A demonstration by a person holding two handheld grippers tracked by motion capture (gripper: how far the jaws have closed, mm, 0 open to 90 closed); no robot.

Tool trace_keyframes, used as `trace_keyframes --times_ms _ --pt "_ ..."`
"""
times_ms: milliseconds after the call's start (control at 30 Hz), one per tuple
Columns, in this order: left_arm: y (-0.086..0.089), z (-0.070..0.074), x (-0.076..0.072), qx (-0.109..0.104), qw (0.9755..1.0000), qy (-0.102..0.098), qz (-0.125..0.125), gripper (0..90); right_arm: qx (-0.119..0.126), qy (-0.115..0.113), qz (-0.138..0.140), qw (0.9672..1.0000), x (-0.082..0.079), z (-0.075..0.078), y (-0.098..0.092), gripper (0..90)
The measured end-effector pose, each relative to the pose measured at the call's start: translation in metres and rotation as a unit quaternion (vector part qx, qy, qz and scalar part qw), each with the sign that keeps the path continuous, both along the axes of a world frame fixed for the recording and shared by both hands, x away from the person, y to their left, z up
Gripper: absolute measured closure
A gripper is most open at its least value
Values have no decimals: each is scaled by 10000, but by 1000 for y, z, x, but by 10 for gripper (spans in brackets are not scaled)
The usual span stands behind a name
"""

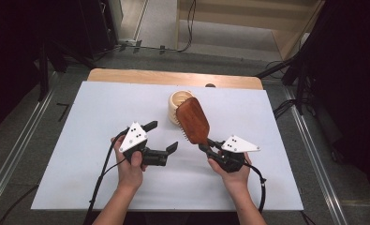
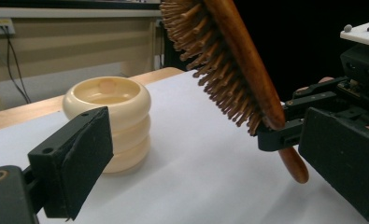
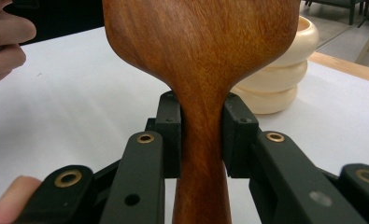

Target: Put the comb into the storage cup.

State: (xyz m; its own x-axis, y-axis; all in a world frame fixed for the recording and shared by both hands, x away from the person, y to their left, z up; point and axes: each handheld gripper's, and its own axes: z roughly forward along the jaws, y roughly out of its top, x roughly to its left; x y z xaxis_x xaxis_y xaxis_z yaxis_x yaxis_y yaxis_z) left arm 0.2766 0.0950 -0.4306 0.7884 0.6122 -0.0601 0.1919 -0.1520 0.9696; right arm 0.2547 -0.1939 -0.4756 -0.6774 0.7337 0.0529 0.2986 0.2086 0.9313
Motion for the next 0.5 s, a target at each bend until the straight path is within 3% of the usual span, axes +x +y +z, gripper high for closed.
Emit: trace_keyframes --times_ms 267,500 --pt "-14 3 1 -78 9997 -8 -227 0 -13 -41 66 10000 -1 -1 7 704" --pt "-25 4 3 -71 9998 90 -190 0 26 -79 72 9999 -3 -1 10 704"
